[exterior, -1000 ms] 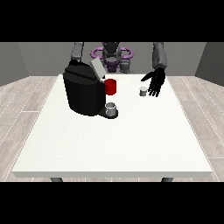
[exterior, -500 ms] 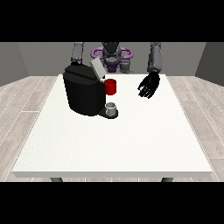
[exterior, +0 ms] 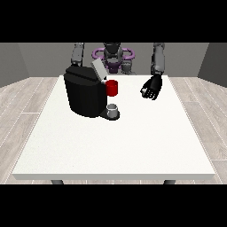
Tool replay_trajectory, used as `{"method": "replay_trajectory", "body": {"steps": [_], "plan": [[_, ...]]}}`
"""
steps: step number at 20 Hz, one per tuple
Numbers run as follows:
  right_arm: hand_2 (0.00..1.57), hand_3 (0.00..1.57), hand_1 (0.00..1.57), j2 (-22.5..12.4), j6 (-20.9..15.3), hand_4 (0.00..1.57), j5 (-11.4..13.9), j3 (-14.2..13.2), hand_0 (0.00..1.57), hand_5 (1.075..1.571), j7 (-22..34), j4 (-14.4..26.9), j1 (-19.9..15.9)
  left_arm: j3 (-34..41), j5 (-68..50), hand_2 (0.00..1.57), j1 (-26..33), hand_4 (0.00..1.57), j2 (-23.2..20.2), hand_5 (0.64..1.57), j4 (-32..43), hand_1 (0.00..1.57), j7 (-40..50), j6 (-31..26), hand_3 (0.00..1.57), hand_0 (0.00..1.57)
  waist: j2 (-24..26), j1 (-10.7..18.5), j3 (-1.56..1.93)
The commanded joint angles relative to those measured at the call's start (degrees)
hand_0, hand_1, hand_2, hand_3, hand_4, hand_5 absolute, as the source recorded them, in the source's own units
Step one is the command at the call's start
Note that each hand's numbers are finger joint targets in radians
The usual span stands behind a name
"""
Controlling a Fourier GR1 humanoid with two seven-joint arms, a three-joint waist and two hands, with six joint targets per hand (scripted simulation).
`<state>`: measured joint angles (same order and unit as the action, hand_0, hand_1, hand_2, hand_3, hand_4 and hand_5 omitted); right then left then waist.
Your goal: Insert the coffee pod into the coffee machine and close the lid
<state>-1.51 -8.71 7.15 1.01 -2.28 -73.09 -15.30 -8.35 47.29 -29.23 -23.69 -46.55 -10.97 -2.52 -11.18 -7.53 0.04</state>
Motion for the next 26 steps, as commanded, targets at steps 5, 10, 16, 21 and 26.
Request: {"method": "replay_trajectory", "body": {"steps": [5, 10, 16, 21, 26], "plan": [[0.00, 0.00, 0.00, -2.06, -2.75, 0.00, 3.11, -1.53, 0.00, 1.571, 1.92, 5.30, -0.18, -1.56, 3.62, 1.05, -1.88, 0.41, 2.76, 1.571, 2.41, 0.91, -0.38, -3.70, 0.96, 0.91, 3.83, 2.58, -0.04], [0.00, 0.00, 0.00, -0.10, -3.34, 0.00, 3.07, -0.87, 0.00, 1.571, -1.05, 5.46, 1.56, 1.68, 3.82, 1.31, -4.41, 0.50, 3.79, 1.571, 4.86, 1.28, -2.79, -1.20, 1.24, 1.28, 3.83, 1.07, -0.04], [0.00, 0.00, 0.00, -2.72, -1.40, 0.00, 2.33, -2.75, 0.00, 1.571, 0.36, 8.97, 3.33, 3.64, -1.92, 1.43, -6.49, 0.53, 5.91, 1.571, 0.91, 1.45, -1.40, -11.38, 1.35, 1.45, 9.62, 3.47, -0.01], [0.00, 0.00, 0.00, -1.66, -3.08, 0.00, 3.12, -3.03, 0.00, 1.571, -3.52, 12.36, 2.65, 3.30, -2.75, 1.38, -10.12, 0.50, 8.55, 1.571, -2.21, 1.37, 1.18, -16.86, 1.33, 1.37, 10.50, 4.75, 0.00], [0.00, 0.00, 0.00, -0.78, -2.02, 0.00, 3.08, -1.51, 0.00, 1.571, -1.25, 10.14, 4.45, 3.83, -2.59, 1.40, -11.94, 0.60, 7.50, 1.571, -3.65, 1.40, 1.24, -19.94, 1.34, 1.40, 12.87, 2.75, -0.02]]}}
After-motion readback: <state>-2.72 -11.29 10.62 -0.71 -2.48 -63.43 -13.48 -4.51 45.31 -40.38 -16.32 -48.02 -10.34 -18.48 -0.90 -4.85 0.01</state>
